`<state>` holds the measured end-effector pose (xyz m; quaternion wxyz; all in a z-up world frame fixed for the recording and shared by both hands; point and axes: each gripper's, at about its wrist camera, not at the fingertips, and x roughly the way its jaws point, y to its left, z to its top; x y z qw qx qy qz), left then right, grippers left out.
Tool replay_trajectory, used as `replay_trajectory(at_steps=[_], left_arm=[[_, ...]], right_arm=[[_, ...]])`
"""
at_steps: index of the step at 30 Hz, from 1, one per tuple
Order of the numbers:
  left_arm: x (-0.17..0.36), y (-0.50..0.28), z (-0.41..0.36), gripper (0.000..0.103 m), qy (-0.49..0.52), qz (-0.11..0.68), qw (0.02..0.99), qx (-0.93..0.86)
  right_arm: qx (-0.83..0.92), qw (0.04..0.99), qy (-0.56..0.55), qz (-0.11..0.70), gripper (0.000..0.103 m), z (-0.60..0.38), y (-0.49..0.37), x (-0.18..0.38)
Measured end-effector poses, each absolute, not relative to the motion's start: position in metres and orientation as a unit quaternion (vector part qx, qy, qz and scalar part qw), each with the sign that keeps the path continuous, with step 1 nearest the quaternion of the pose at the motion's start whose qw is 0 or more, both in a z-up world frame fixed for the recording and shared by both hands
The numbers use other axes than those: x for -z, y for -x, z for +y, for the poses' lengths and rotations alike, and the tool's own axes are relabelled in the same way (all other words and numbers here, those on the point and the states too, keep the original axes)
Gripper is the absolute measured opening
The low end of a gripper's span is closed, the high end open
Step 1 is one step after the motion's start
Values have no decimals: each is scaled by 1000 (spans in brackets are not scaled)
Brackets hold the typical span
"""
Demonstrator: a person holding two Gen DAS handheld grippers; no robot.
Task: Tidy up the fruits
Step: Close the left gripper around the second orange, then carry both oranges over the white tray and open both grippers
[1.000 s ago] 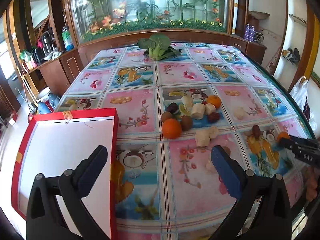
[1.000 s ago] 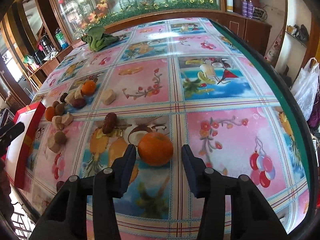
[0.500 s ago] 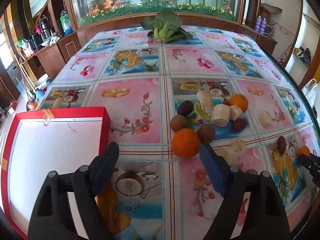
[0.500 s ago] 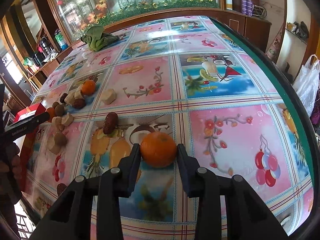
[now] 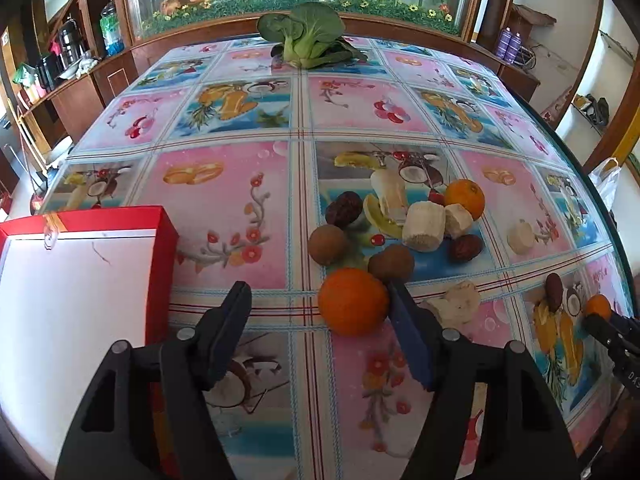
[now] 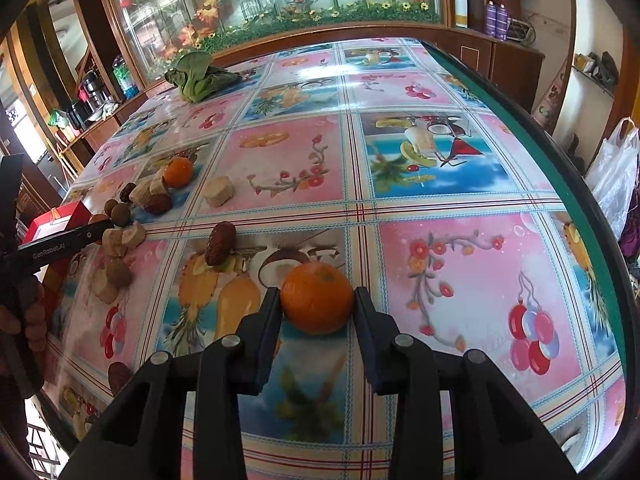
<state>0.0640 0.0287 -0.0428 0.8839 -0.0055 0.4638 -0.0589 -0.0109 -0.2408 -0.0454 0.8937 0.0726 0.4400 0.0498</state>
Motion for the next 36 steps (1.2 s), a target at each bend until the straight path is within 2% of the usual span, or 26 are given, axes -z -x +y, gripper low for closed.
replay_trajectory(at_steps=[4, 6, 7, 22, 29, 36], left_arm=[[43, -63, 23, 48, 8, 462, 883, 85], [43, -62, 19, 43, 3, 461, 883, 92], [43, -61, 19, 36, 4, 459, 883, 98], [27, -37, 41, 36, 21, 439, 894, 85], [-3, 12, 66, 36, 41, 406, 910, 80], [-18, 68, 111, 36, 50, 377, 924, 36]], right_arm=[[-55, 896, -72, 436, 36, -243, 13, 46], [-58, 895, -76, 435, 36, -244, 14, 46], [-58, 895, -76, 435, 36, -245, 14, 46], [-96, 904, -72, 411, 35, -214, 16, 27], [-164, 903, -37, 395, 34, -148, 17, 9], [-269, 881, 13, 389, 34, -38, 18, -4]])
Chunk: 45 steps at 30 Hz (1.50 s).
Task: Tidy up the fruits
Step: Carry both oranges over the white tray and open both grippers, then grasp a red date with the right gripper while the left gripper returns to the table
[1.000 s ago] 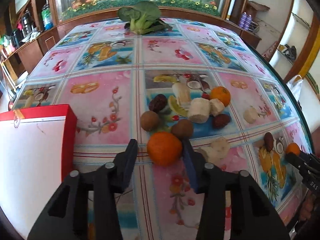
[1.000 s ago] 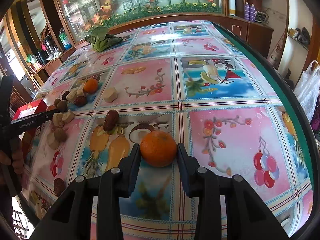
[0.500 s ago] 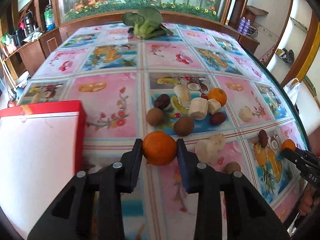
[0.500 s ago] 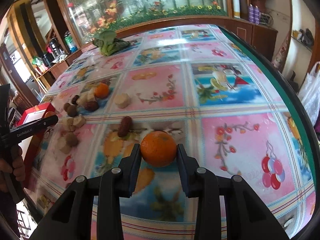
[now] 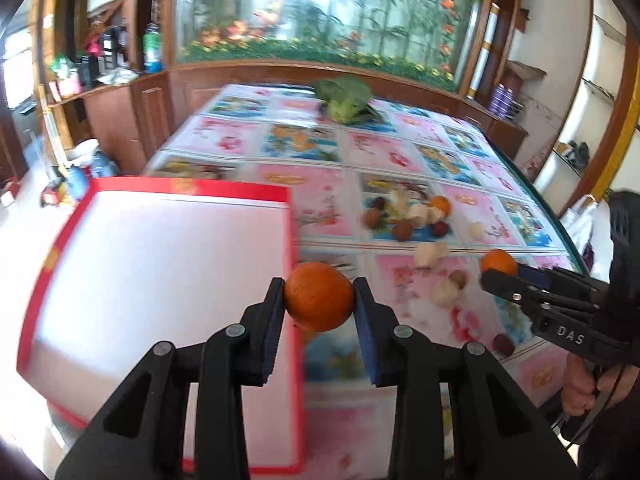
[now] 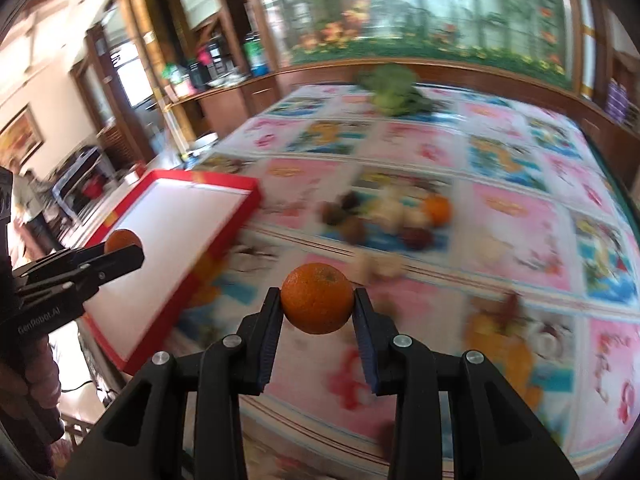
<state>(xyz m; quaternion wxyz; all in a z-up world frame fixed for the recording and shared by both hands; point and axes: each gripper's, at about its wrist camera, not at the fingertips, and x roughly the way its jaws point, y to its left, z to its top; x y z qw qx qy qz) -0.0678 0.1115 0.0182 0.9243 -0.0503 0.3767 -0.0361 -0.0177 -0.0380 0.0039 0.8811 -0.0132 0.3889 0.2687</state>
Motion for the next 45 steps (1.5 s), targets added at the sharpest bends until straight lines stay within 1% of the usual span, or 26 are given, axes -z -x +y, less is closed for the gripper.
replay_trajectory(at_steps=[7, 13, 22, 29, 37, 39, 40, 41, 42, 44, 45], left_arm=[[-12, 97, 181, 36, 53, 369, 926, -61], [4, 106, 226, 36, 68, 373, 918, -117], [18, 108, 258, 36, 75, 380, 911, -145], [29, 109, 265, 36, 81, 392, 904, -150], [37, 108, 270, 38, 90, 404, 895, -167], [34, 111, 270, 55, 87, 402, 894, -179], [31, 112, 270, 67, 85, 398, 894, -187], [27, 116, 269, 71, 80, 387, 897, -197], [22, 119, 268, 73, 76, 378, 900, -203], [11, 125, 266, 85, 70, 362, 904, -215], [4, 129, 264, 85, 67, 350, 908, -220]], right_arm=[[-337, 856, 48, 389, 34, 64, 9, -2], [-347, 847, 61, 398, 34, 112, 2, 6], [-330, 841, 97, 419, 34, 153, 2, 19], [-312, 836, 108, 438, 34, 157, 5, 31], [-314, 830, 113, 447, 35, 155, 7, 26], [-314, 836, 109, 437, 36, 147, 10, 19], [-319, 837, 102, 432, 36, 142, 12, 14], [-324, 839, 95, 427, 37, 137, 13, 10], [-328, 843, 86, 418, 37, 128, 15, 3], [-330, 850, 74, 404, 39, 115, 17, -8], [-328, 856, 69, 393, 41, 104, 19, -15]])
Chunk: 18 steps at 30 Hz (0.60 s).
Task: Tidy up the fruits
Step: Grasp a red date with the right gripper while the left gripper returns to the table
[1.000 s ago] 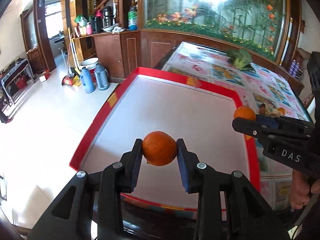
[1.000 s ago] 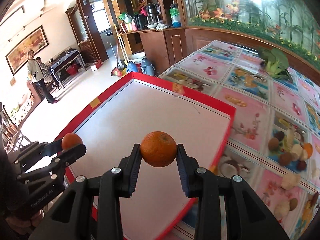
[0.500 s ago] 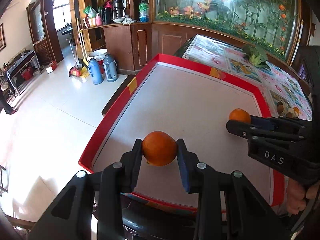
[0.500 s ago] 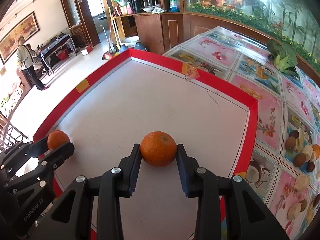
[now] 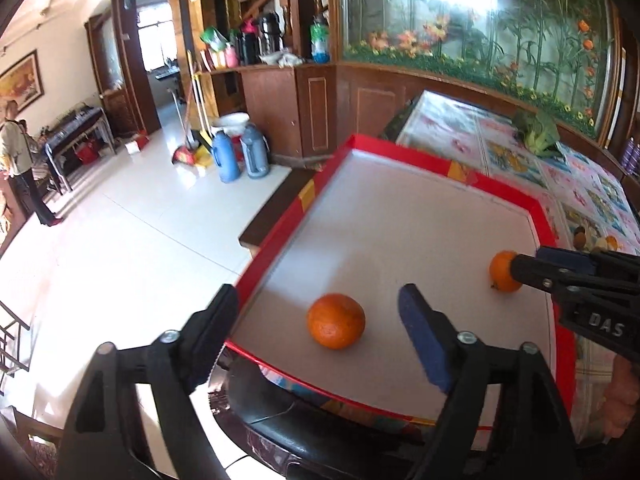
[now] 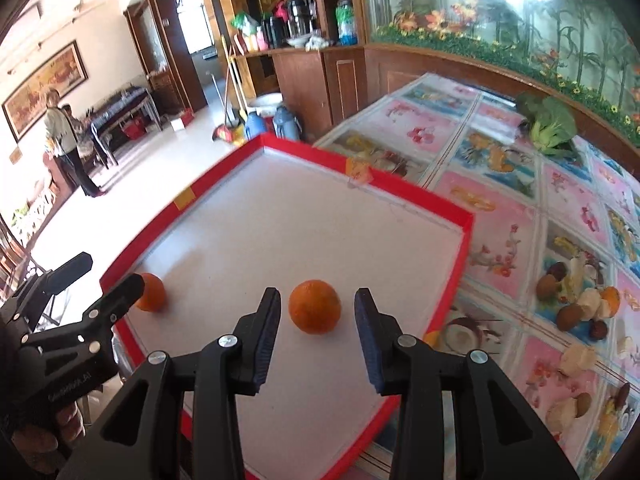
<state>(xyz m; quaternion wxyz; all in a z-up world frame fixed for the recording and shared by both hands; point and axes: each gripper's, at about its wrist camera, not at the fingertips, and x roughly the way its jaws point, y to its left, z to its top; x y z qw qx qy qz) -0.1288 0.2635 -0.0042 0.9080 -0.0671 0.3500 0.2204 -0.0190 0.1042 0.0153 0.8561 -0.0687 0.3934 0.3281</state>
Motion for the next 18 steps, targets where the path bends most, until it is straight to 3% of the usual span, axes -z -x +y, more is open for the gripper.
replay_trajectory(at_steps=[4, 10, 18], left_arm=[[-16, 135, 249, 99, 62, 321, 919, -219], [-30, 132, 202, 103, 40, 310, 936, -161], [-27, 108, 128, 103, -14, 342, 936, -81]], right_arm=[[-311, 875, 54, 366, 47, 66, 20, -36], [-269, 894, 51, 355, 48, -1, 15, -48], [-179, 893, 92, 403, 48, -95, -6, -28]])
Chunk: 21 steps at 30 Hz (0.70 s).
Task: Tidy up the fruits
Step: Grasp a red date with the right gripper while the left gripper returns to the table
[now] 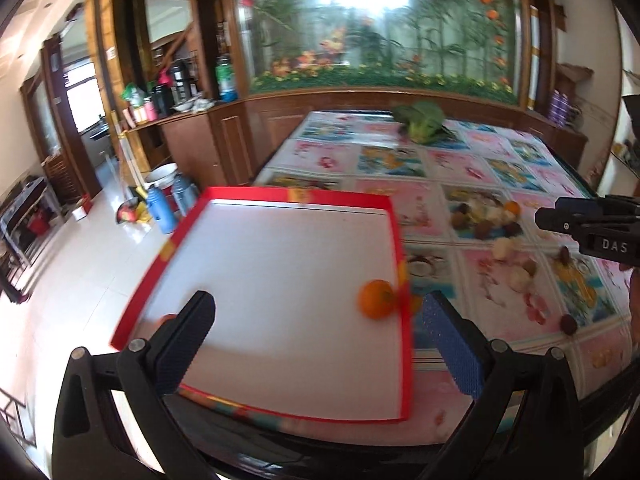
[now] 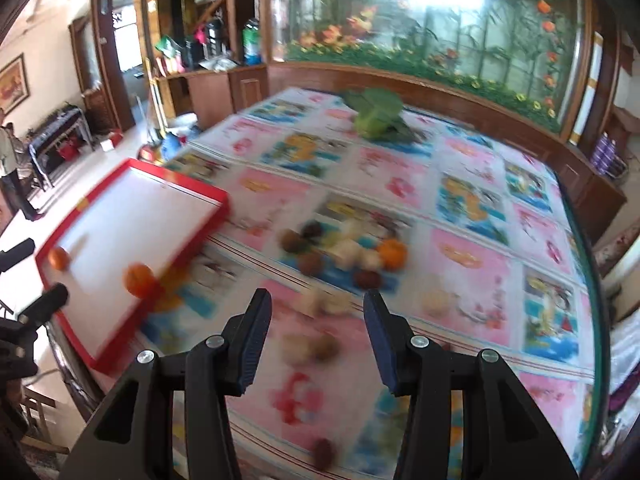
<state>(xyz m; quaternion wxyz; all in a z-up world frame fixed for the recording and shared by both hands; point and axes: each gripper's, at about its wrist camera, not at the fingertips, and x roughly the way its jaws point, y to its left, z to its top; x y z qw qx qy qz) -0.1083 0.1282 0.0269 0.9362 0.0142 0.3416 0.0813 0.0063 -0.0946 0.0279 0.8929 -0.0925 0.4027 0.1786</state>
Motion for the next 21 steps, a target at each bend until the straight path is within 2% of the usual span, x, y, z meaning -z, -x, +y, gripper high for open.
replay_trajectory(at_steps=[4, 9, 14, 21], left_arm=[[-28, 98, 101, 103, -27, 350, 935, -51], [-24, 86, 63, 103, -44, 359, 932, 1], [-20, 73, 40, 103, -52, 371, 927, 22], [0, 72, 23, 103, -63, 401, 913, 48]], right_arm=[[-139, 896, 43, 419, 48, -157, -21, -23], [-109, 908, -39, 402, 48, -212, -35, -24], [-127, 898, -81, 413, 48, -213, -47, -11], [-133, 897, -71, 416, 48, -218, -31, 18]])
